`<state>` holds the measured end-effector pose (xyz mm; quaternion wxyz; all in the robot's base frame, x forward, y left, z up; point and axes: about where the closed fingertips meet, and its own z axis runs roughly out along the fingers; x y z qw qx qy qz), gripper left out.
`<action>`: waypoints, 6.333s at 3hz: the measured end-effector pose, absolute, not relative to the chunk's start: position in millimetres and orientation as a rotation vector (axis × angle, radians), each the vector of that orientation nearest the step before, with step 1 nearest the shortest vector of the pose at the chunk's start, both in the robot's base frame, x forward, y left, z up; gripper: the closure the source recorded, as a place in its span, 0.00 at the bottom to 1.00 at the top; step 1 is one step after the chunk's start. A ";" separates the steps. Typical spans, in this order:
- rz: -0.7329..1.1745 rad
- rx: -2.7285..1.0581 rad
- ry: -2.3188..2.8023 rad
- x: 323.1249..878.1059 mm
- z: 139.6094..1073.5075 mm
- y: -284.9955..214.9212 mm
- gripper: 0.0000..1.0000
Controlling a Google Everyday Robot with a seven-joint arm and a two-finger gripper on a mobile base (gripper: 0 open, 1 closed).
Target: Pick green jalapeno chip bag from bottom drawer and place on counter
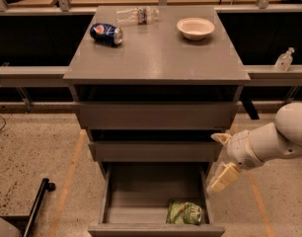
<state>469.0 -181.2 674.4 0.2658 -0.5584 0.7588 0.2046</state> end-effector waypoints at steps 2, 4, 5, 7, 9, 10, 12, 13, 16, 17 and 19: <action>0.726 -1.429 2.138 459.0 586.3 -163.5 0.00; 0.841 -1.359 2.249 460.2 478.0 -168.9 0.00; 0.843 -1.359 2.249 459.9 477.5 -168.6 0.00; 0.936 -1.235 2.246 485.2 424.0 -160.9 0.00; 0.980 -1.254 2.273 514.3 364.1 -165.3 0.00; 0.992 -1.214 2.326 533.4 329.9 -174.7 0.00; 1.003 -1.185 2.399 528.1 292.1 -168.5 0.00; 1.004 -1.143 2.435 522.0 253.5 -165.9 0.00; 0.897 -1.022 2.618 517.0 140.2 -184.4 0.17; 0.836 -0.993 2.630 521.3 139.3 -192.8 0.40; 0.800 -0.997 2.582 525.3 167.7 -188.6 0.85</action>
Offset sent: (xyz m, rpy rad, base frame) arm -0.0142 0.0273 -0.1632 0.1012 0.2470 -0.0496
